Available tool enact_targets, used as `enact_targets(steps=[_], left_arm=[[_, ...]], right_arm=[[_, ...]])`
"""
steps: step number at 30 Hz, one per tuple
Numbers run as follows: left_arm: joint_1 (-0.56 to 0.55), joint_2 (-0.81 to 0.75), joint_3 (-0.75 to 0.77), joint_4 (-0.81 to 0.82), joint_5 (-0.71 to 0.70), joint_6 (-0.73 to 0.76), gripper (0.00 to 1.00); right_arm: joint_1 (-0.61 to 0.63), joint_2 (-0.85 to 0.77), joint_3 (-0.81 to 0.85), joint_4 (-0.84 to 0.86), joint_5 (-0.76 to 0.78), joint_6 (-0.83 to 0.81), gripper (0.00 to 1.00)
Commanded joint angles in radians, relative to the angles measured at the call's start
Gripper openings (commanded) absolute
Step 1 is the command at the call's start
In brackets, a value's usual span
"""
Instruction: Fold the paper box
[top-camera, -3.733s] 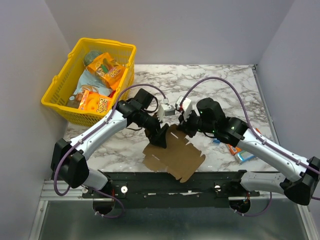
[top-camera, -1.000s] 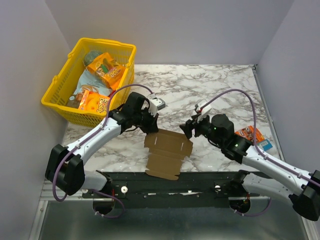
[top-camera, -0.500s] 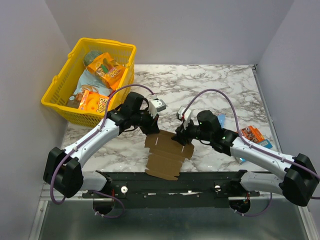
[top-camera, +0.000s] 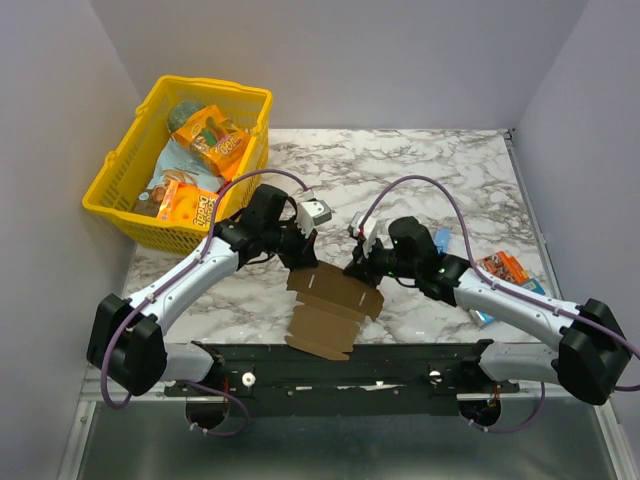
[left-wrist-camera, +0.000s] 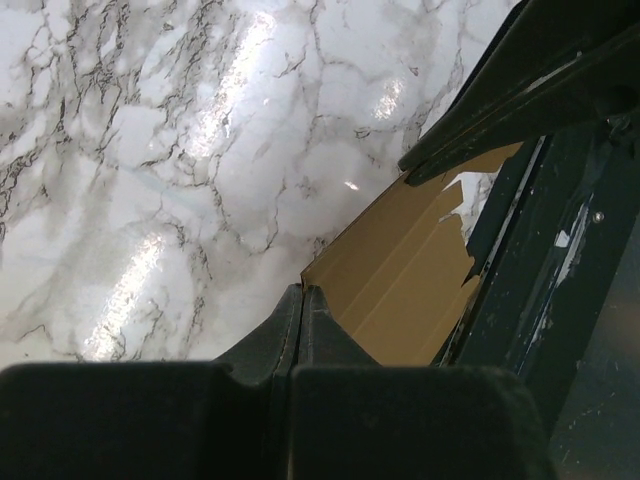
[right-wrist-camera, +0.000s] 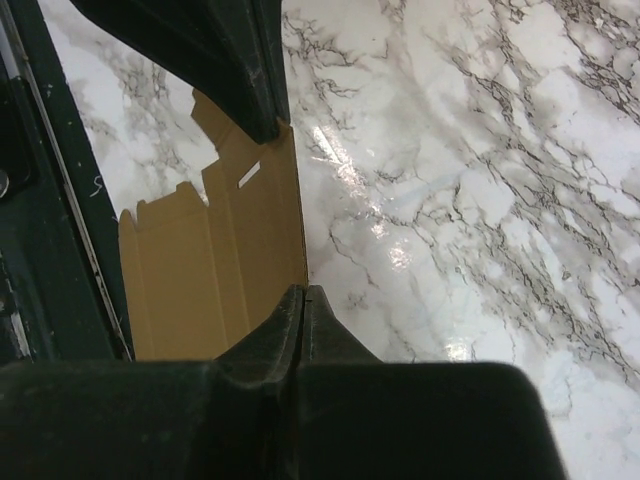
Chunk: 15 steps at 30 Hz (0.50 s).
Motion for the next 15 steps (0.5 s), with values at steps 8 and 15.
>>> enact_targets(steps=[8, 15], left_arm=[[-0.003, -0.001, -0.001, 0.070, -0.057, -0.091, 0.62], [0.013, -0.063, -0.024, 0.148, -0.215, -0.190, 0.97]], right_arm=[[0.045, 0.031, -0.008, -0.003, 0.182, -0.041, 0.01], [0.122, 0.066, -0.058, 0.084, 0.563, -0.063, 0.01]])
